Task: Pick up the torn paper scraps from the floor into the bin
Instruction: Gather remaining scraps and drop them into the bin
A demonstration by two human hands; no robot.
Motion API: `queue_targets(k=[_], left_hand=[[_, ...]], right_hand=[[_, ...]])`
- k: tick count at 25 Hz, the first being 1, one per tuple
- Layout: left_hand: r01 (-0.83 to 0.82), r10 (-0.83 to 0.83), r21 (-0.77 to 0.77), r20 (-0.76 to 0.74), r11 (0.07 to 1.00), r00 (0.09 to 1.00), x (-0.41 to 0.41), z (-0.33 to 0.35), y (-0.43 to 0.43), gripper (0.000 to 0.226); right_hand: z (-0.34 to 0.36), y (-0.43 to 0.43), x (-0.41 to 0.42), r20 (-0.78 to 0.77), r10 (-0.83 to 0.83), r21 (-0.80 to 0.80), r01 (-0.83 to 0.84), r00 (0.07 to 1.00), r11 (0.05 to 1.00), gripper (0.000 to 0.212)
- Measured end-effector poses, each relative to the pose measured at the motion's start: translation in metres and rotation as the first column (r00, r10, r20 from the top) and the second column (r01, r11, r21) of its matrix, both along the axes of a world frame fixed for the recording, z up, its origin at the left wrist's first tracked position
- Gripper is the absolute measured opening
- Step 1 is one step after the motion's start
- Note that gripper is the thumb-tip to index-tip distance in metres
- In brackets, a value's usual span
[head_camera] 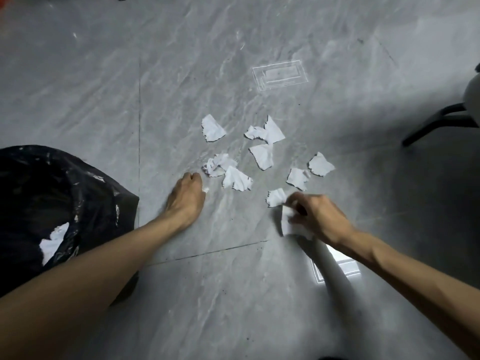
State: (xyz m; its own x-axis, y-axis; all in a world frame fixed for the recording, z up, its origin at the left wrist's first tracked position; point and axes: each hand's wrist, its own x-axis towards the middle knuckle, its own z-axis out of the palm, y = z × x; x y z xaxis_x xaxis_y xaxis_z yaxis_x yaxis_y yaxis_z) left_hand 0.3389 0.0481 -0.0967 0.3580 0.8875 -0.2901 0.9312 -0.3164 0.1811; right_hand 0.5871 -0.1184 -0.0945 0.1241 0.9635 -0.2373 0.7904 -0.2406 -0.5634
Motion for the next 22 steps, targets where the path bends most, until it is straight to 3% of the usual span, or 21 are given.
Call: queue_targets(k=[3, 5, 8, 10, 11, 14, 17, 22], left_hand=[[-0.091, 0.092, -0.013, 0.119, 0.996, 0.989, -0.002, 0.004, 0.002, 0.014], [-0.116, 0.108, 0.03, 0.196, 0.993, 0.975, 0.005, 0.012, 0.01, 0.009], [-0.002, -0.024, 0.106, 0.243, 0.994, 0.97, 0.025, 0.015, 0.034, 0.008], [0.131, -0.14, 0.058, 0.204, 0.99, 0.969, 0.043, 0.007, 0.052, 0.007], [0.188, -0.19, 0.027, 0.158, 0.982, 0.969, 0.051, 0.001, 0.058, 0.006], [0.263, -0.263, 0.007, 0.071, 0.965, 0.962, 0.058, -0.008, 0.069, 0.005], [0.248, -0.246, -0.009, 0.098, 0.969, 0.964, 0.054, 0.011, 0.072, 0.006], [0.205, -0.23, 0.123, 0.252, 0.971, 0.94, 0.024, 0.109, 0.065, 0.008]], right_hand=[[-0.008, 0.044, -0.015, 0.011, -0.032, 0.006, 0.032, 0.999, 0.999, 0.025], [-0.018, 0.059, -0.02, 0.095, -0.035, -0.001, 0.036, 0.995, 0.999, 0.01], [-0.023, 0.058, -0.02, 0.138, 0.019, -0.015, -0.017, 0.99, 1.0, 0.014], [-0.02, 0.053, -0.015, 0.13, 0.067, 0.016, -0.07, 0.989, 0.997, 0.006], [-0.017, 0.05, -0.012, 0.114, 0.08, 0.033, -0.085, 0.99, 0.996, 0.002], [-0.013, 0.042, -0.007, 0.057, 0.036, 0.058, -0.04, 0.998, 0.997, 0.021], [-0.011, 0.041, -0.012, 0.003, -0.056, 0.073, 0.055, 0.998, 0.996, 0.024], [0.023, 0.072, -0.046, -0.337, -0.241, -0.016, 0.251, 0.91, 0.968, 0.028]])
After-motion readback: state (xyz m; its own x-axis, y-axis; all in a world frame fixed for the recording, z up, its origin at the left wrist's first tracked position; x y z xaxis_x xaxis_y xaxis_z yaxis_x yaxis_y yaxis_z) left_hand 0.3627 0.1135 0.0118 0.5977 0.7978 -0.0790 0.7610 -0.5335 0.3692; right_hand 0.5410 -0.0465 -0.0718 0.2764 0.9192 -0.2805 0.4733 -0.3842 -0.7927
